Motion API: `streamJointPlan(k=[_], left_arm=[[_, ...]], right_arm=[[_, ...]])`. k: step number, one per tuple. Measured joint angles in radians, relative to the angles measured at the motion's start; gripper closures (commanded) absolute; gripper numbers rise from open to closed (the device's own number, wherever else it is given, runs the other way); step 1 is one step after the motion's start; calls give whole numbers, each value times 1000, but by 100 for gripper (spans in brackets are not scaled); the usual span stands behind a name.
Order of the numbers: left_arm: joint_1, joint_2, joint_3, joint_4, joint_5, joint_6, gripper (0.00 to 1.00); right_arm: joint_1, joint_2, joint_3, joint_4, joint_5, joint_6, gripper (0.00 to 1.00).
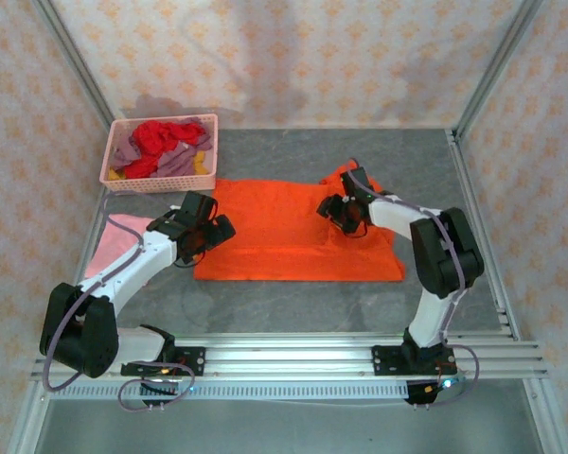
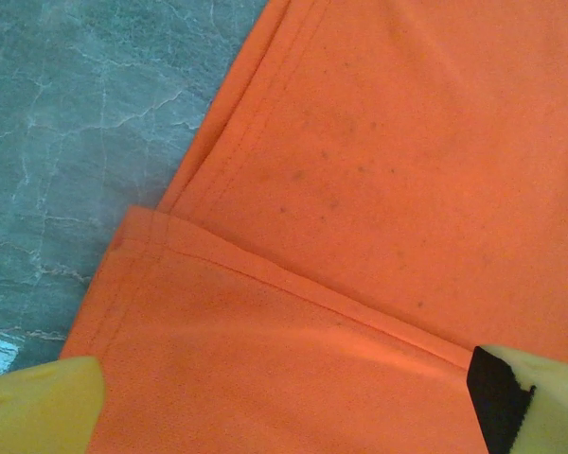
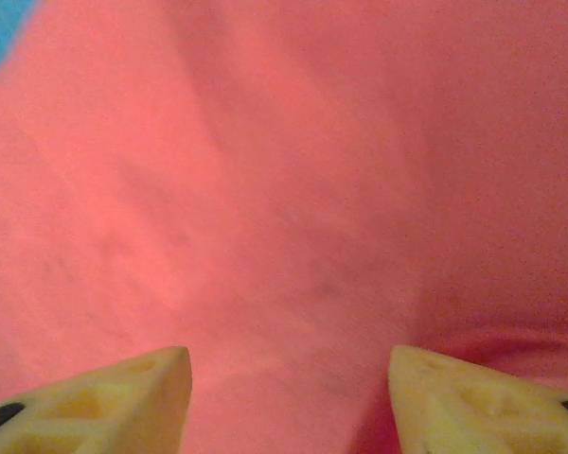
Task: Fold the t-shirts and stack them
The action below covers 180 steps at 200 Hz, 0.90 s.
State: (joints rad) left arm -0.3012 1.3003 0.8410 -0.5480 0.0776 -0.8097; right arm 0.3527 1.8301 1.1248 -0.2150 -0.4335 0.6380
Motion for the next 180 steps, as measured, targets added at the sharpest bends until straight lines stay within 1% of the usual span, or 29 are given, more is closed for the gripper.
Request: streamJointPlan(k=[25, 33, 43, 49, 53, 59, 63, 74, 95, 111, 119, 125, 145, 162, 180], left_arm=[[0, 1, 0, 12, 0, 1, 0], [0, 4, 0, 22, 0, 1, 0], [0, 12, 0, 34, 1, 1, 0], [0, 19, 0, 43, 1, 1, 0], [0, 26, 0, 50, 3, 2, 0], [0, 34, 0, 63, 7, 5, 0], [0, 40, 0, 70, 12, 8, 0], [0, 60, 0, 103, 19, 13, 0], [0, 106, 17, 144, 21, 27, 0], [3, 169, 75, 149, 21, 43, 0], [3, 212, 118, 152, 21, 53, 0], [7, 244, 151, 156, 22, 57, 3], [18, 352, 255, 173, 22, 71, 10], [26, 444, 329, 181, 21, 79, 17], [27, 523, 375, 188, 21, 76, 20]], right_arm=[[-2, 12, 58, 0, 15, -22, 40], [-5, 12, 66, 2, 23, -31, 37], [-11, 10, 66, 8, 40, -42, 31], [-17, 6, 62, 11, 51, -51, 26], [-22, 0, 54, 17, 66, -56, 20], [-30, -11, 41, 22, 82, -57, 5], [-35, -19, 30, 26, 91, -69, 0], [-53, -54, -8, 34, 134, -85, 1], [-93, -115, -59, 36, 169, -129, 1], [-135, -132, -84, 58, 148, -143, 0], [-159, -131, -90, 69, 124, -146, 5], [-174, -124, -90, 66, 114, -153, 8], [-201, -67, -40, 11, 96, -181, 14], [-195, -1, 13, -23, 77, -198, 17], [-180, 46, 48, -59, 64, -219, 20]])
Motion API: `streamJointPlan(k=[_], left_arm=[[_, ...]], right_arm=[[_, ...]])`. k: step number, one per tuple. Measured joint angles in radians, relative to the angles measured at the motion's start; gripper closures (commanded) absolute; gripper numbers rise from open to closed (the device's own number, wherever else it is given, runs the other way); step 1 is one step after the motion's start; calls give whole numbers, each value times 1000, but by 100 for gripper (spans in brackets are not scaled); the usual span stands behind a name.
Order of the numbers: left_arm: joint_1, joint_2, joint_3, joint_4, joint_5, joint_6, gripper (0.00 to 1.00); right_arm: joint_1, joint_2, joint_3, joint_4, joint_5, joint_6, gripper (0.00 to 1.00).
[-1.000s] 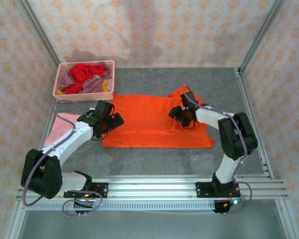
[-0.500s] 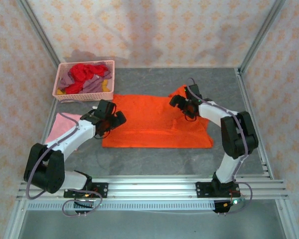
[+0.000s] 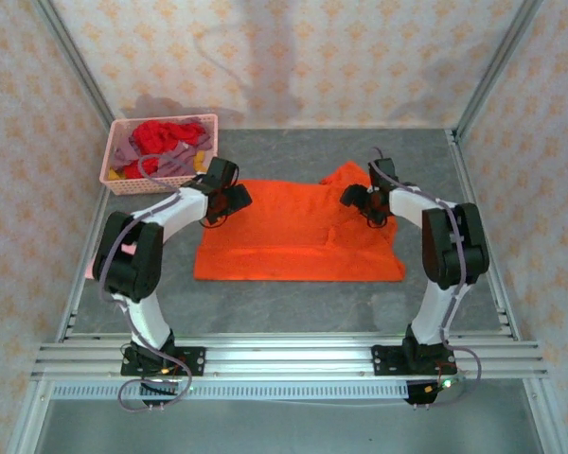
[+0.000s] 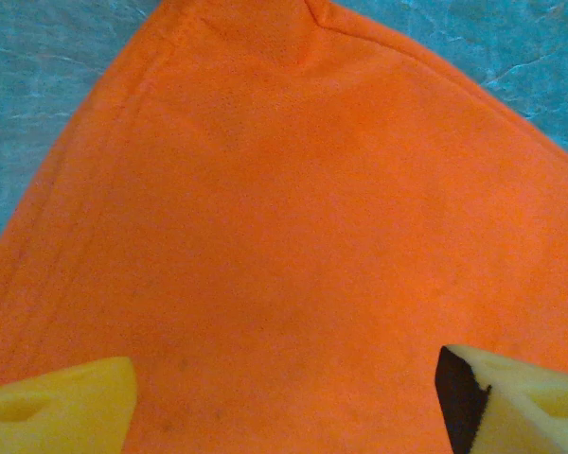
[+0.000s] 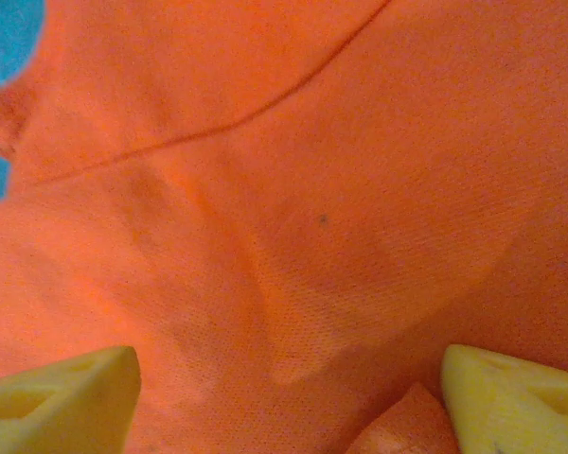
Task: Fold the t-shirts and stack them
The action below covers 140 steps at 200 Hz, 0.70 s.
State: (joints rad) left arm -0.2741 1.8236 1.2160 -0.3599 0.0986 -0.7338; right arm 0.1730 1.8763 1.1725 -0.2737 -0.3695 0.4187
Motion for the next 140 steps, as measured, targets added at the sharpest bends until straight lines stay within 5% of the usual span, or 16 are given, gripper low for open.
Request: streamJointPlan(k=[40, 140], left_arm=[[-1, 102, 14, 6, 7, -15, 20], [-132, 4, -125, 81, 17, -142, 14]], right_arm=[[9, 16, 26, -38, 3, -21, 22], [-119, -70, -80, -65, 21, -13, 19]])
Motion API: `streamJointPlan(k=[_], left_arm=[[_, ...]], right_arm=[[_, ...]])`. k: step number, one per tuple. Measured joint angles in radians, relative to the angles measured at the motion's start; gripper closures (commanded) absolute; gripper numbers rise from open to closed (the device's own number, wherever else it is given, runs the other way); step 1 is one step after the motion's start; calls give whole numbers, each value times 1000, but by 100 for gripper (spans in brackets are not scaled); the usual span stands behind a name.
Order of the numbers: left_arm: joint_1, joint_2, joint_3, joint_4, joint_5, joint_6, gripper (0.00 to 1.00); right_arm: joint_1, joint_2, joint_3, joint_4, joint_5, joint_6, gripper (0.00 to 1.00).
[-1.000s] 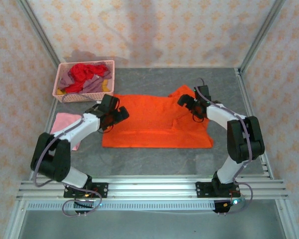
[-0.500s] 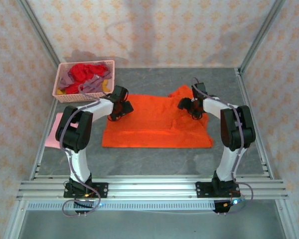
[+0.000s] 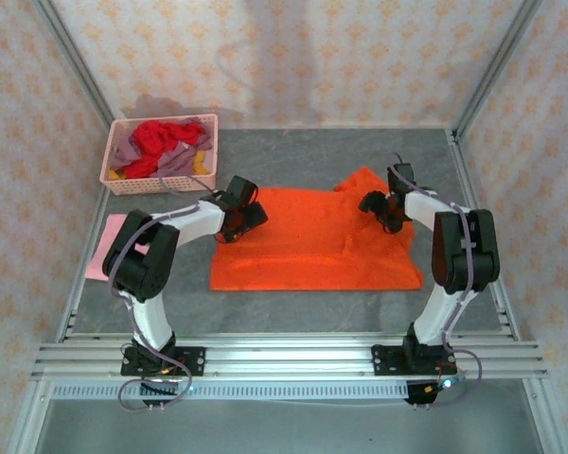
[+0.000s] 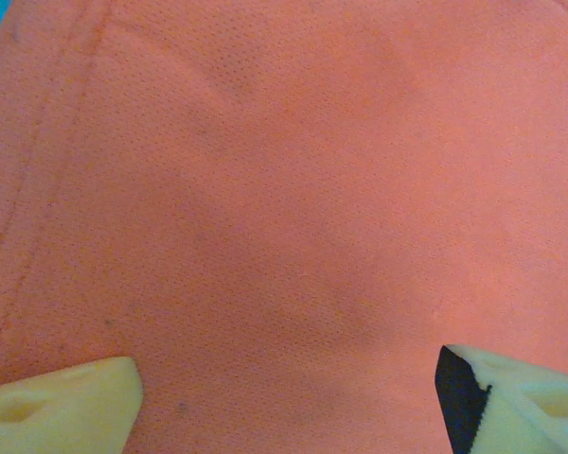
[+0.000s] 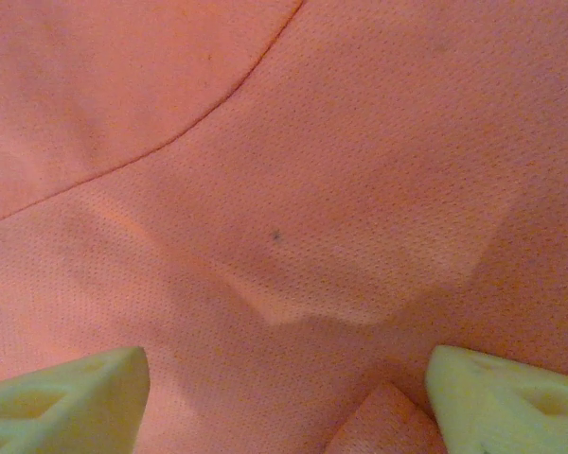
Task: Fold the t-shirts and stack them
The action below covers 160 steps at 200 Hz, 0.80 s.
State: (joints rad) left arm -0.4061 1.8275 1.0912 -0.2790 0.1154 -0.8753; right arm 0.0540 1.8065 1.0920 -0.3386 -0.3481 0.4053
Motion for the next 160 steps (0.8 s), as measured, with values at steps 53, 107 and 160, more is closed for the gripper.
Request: streamJointPlan(k=[53, 107, 160], left_arm=[[-30, -60, 2, -134, -63, -41, 7], [6, 71, 427, -308, -237, 20, 21], [100, 291, 630, -441, -312, 39, 52]], right_arm=[[2, -80, -18, -40, 7, -38, 16], [145, -149, 90, -28, 46, -116, 16], [227, -147, 138, -8, 45, -150, 16]])
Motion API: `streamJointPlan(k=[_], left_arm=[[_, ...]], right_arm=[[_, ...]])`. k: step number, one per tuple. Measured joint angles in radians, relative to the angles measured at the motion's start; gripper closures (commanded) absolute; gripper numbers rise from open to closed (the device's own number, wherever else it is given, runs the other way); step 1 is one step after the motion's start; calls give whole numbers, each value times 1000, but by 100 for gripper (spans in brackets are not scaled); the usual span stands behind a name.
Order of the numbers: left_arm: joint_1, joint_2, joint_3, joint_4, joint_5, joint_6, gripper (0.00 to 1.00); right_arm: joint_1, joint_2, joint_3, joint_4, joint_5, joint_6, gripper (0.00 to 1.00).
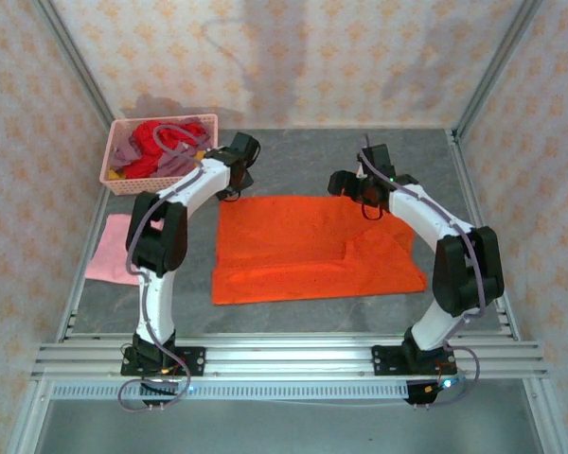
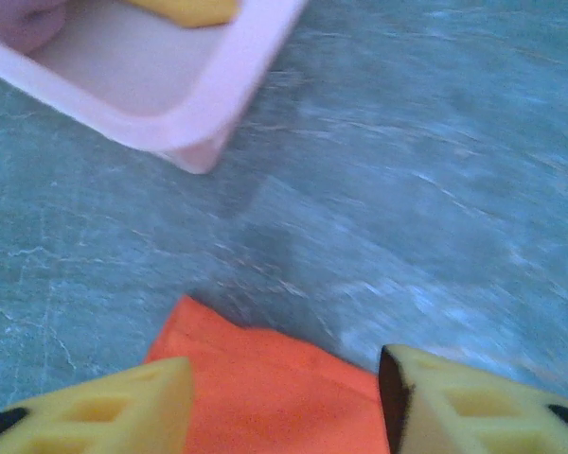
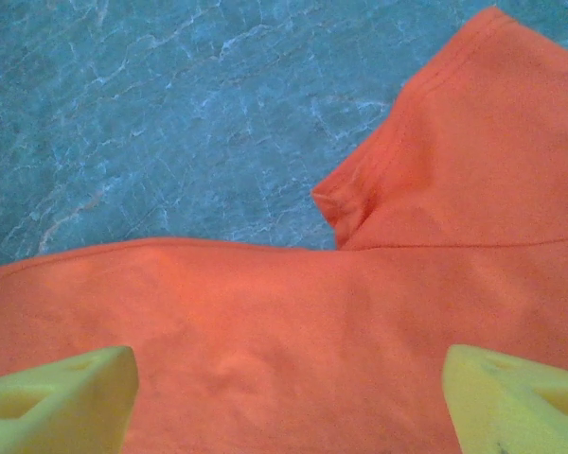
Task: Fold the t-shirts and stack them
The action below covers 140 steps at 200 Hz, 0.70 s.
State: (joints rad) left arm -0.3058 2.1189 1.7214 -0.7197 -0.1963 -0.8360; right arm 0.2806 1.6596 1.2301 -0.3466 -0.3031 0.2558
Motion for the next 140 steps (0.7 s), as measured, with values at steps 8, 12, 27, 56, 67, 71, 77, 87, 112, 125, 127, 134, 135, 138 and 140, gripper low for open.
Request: streamJointPlan(k=[8, 12, 27, 56, 67, 71, 77, 87, 112, 125, 127, 134, 135, 138, 140], left_arm=[[11, 24, 18, -18, -1, -1, 52], [16, 34, 25, -26, -1, -1, 52], [32, 58, 34, -50, 0, -4, 52], [47, 74, 34, -78, 7, -14, 54], [47, 77, 35, -79, 10, -19, 56], [47, 79, 38, -81, 13, -19, 56], [47, 81, 40, -82, 16, -21, 56], [47, 85, 47, -87, 24, -27, 56], [47, 89, 53, -92, 35, -38, 58], [47, 93, 53, -92, 40, -47, 60], [47, 94, 53, -92, 41, -47, 61], [47, 97, 53, -92, 44, -50, 61], [47, 98, 53, -92, 45, -51, 62], [49, 100, 53, -92, 47, -53, 62], [50, 101, 53, -92, 48, -53, 63]], right_arm=[[-1, 1, 5, 0, 0, -3, 16], [-2, 2, 7, 0, 1, -4, 16], [-2, 5, 14, 0, 6, -9, 16], [-2, 6, 15, 0, 16, -15, 16], [-2, 8, 15, 0, 19, -15, 16], [-2, 8, 15, 0, 19, -15, 16], [-2, 10, 15, 0, 19, -15, 16], [-2, 13, 15, 0, 20, -14, 16], [-2, 17, 15, 0, 26, -14, 16], [-2, 17, 15, 0, 27, -14, 16], [-2, 17, 15, 0, 27, -14, 16], [-2, 17, 15, -1, 27, -14, 16], [-2, 17, 15, -1, 27, -14, 16], [-2, 17, 15, -2, 27, -14, 16], [-2, 17, 15, -2, 27, -14, 16]])
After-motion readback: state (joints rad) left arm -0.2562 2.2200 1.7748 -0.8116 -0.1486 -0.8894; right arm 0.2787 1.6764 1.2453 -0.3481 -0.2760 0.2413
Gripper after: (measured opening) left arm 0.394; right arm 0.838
